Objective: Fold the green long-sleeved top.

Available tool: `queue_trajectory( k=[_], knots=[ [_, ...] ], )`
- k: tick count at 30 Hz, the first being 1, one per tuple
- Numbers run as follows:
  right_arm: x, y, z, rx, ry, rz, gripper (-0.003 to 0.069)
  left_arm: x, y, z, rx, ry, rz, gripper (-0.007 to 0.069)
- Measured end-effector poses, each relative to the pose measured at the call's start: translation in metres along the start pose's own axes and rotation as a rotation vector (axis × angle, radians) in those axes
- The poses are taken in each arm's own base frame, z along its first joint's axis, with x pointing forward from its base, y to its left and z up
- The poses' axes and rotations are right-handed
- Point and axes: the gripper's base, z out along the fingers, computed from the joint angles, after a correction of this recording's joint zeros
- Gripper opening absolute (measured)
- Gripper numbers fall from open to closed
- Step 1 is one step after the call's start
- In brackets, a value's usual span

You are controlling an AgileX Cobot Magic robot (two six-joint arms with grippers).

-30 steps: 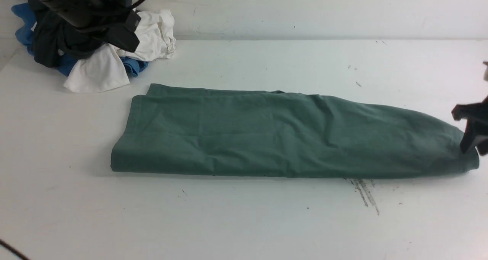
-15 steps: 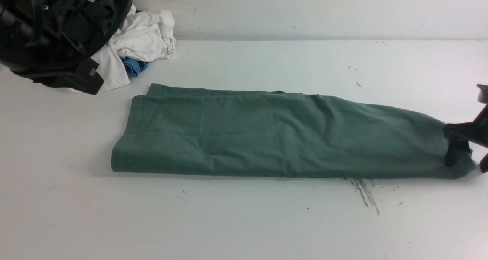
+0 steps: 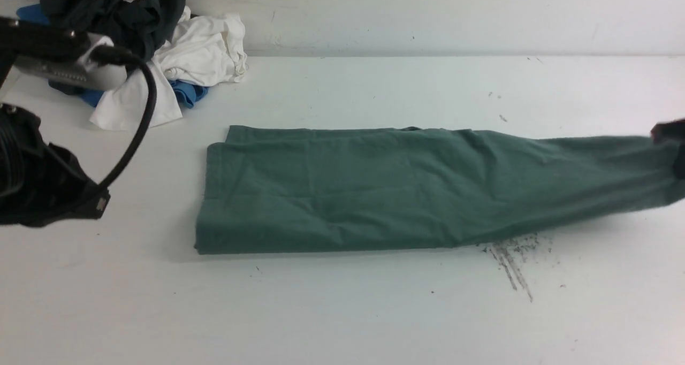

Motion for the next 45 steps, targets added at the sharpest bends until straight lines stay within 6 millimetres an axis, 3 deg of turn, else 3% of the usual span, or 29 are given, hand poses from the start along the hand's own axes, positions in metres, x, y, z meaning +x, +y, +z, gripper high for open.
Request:
queue_trajectory(
  k=[3,5,7,10,11,12,13,14,15,16,18,20,24,27,30,33,35,38,39,40,41,42,45],
  knots=[
    [-0.012,0.005,-0.046,-0.004,-0.104,0.013,0.003,0.01,-0.001,0.005,-0.004,-0.008,-0.01,-0.0007],
    [-0.02,0.022,-0.077,-0.058,-0.192,0.004,0.003,0.011,0.0,0.008,-0.012,-0.025,-0.016,-0.0007],
    [-0.024,0.056,-0.097,-0.149,-0.25,-0.037,0.003,0.009,0.001,0.009,-0.02,-0.053,-0.022,-0.0007],
    [-0.022,0.13,-0.109,-0.305,-0.262,-0.158,0.003,0.007,0.002,0.009,-0.02,-0.088,-0.031,-0.0007],
    [-0.018,0.158,-0.109,-0.348,-0.251,-0.21,0.003,0.006,0.001,0.009,-0.016,-0.094,-0.035,-0.0007],
    [-0.018,0.158,-0.108,-0.352,-0.249,-0.208,0.003,0.006,0.001,0.009,-0.017,-0.095,-0.035,-0.0007],
    [-0.009,0.208,-0.105,-0.427,-0.228,-0.297,0.003,0.006,0.0,0.01,-0.01,-0.096,-0.03,-0.0007],
    [-0.007,0.225,-0.101,-0.453,-0.227,-0.319,0.003,0.006,-0.001,0.01,-0.007,-0.095,-0.027,-0.0007],
    [0.0,0.26,-0.095,-0.505,-0.236,-0.368,0.003,0.005,-0.003,0.01,-0.001,-0.094,-0.019,-0.0007],
    [0.002,0.265,-0.094,-0.511,-0.229,-0.376,0.003,0.005,-0.003,0.01,-0.001,-0.094,-0.019,-0.0007],
    [0.016,0.324,-0.074,-0.598,-0.23,-0.427,0.003,0.005,-0.009,0.012,0.015,-0.089,0.004,-0.0007],
    [0.029,0.361,-0.054,-0.647,-0.213,-0.448,0.003,0.006,-0.011,0.013,0.024,-0.085,0.012,-0.0007],
    [0.049,0.407,-0.013,-0.697,-0.184,-0.447,0.0031,0.011,-0.011,0.019,0.028,-0.063,0.007,-0.0007],
    [0.056,0.421,0.013,-0.727,-0.15,-0.43,0.0057,0.012,-0.011,0.021,0.026,-0.061,0.004,-0.0007],
    [0.057,0.423,0.022,-0.751,-0.135,-0.42,0.0118,0.012,-0.01,0.021,0.023,-0.07,0.004,-0.0007],
    [0.056,0.426,0.02,-0.806,-0.138,-0.411,0.0274,0.012,-0.01,0.021,0.023,-0.071,0.004,-0.0007],
    [0.052,0.426,0.006,-0.833,-0.157,-0.436,0.0353,0.011,-0.011,0.022,0.028,-0.07,0.0,-0.0007],
    [0.047,0.423,-0.021,-0.83,-0.191,-0.542,0.0413,0.009,-0.011,0.027,0.05,-0.06,-0.021,-0.0007],
    [0.047,0.422,-0.024,-0.827,-0.186,-0.558,0.0417,0.009,-0.011,0.029,0.056,-0.058,-0.027,-0.0007],
    [0.043,0.414,-0.045,-0.773,-0.219,-0.656,0.0422,0.006,-0.011,0.036,0.088,-0.049,-0.044,-0.0007],
    [0.044,0.414,-0.047,-0.774,-0.214,-0.66,0.0422,0.005,-0.011,0.037,0.093,-0.047,-0.046,-0.0007],
    [0.04,0.403,-0.065,-0.68,-0.239,-0.752,0.0408,-0.001,-0.011,0.048,0.144,-0.043,-0.064,-0.0007],
    [0.033,0.379,-0.08,-0.488,-0.249,-0.853,0.035,-0.02,-0.014,0.068,0.218,-0.065,-0.057,-0.0007]
  ],
)
